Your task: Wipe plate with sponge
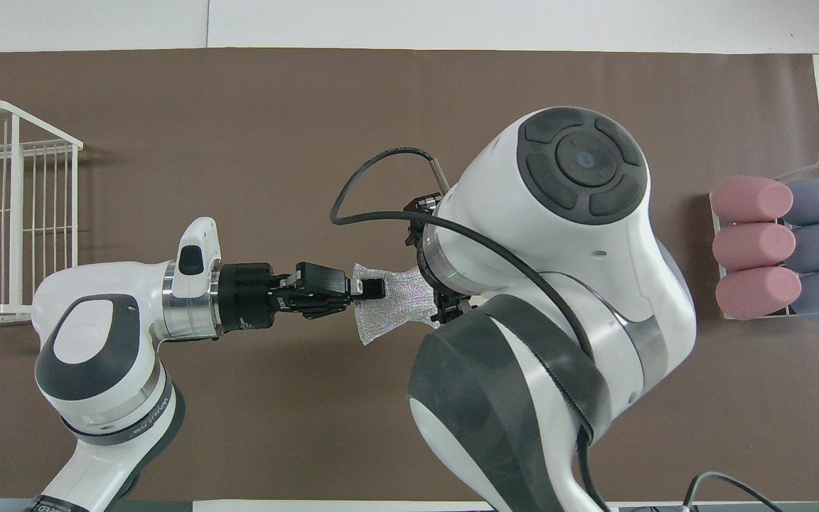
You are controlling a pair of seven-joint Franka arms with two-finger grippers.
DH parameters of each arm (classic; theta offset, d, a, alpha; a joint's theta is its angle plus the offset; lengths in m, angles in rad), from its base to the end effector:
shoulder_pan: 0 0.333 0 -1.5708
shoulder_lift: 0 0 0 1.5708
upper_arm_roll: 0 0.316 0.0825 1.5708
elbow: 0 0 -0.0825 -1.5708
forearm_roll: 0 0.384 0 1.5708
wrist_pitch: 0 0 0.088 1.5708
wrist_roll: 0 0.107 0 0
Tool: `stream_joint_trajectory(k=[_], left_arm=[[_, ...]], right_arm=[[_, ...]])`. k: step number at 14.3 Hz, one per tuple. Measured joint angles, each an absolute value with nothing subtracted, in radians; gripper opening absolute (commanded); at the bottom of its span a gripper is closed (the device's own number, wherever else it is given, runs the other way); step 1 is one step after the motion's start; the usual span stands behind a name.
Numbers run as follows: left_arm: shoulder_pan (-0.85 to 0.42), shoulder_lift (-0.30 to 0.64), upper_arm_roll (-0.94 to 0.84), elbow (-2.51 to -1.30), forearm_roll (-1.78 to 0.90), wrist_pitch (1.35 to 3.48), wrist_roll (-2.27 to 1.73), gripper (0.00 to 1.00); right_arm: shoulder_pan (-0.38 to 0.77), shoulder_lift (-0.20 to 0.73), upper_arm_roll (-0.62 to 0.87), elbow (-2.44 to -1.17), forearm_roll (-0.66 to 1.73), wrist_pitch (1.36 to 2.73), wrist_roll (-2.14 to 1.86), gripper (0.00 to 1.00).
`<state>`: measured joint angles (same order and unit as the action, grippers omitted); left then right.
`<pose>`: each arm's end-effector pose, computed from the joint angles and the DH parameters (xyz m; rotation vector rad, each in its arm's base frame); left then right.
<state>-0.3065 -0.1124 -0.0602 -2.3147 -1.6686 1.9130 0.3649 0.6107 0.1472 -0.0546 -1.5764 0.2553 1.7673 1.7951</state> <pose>0.4460 -0.2478 0.4310 1.6951 0.1943 -0.2183 0.5078 0.3442 0.5563 -2.3969 1.7898 0.3124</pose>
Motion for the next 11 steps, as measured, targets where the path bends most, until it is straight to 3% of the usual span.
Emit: stream_joint_trajectory(k=[5,7,9,11], left_arm=[[-0.307,-0.112,-0.060,-2.315,-1.669,1.913,0.366,0.00],[-0.306,-0.112,-0.060,-2.315,-1.669,1.913,0.367,0.00],[-0.307,-0.112,-0.060,-2.315,-1.669,1.913,0.367,0.00],[-0.307,-0.112,-0.060,-2.315,-1.669,1.913,0.367,0.00]], right_arm=[[0.614,0.117,-0.049,-1.657,0.294,1.819,1.795,1.00],[0.617,0.108,-0.049,-1.665,0.295,1.823,1.795,0.67],[0.623,0.104,-0.049,-1.671,0.295,1.825,1.795,0.00],[0.623,0.102,-0.048,-1.674,0.295,1.834,1.795,0.00]])
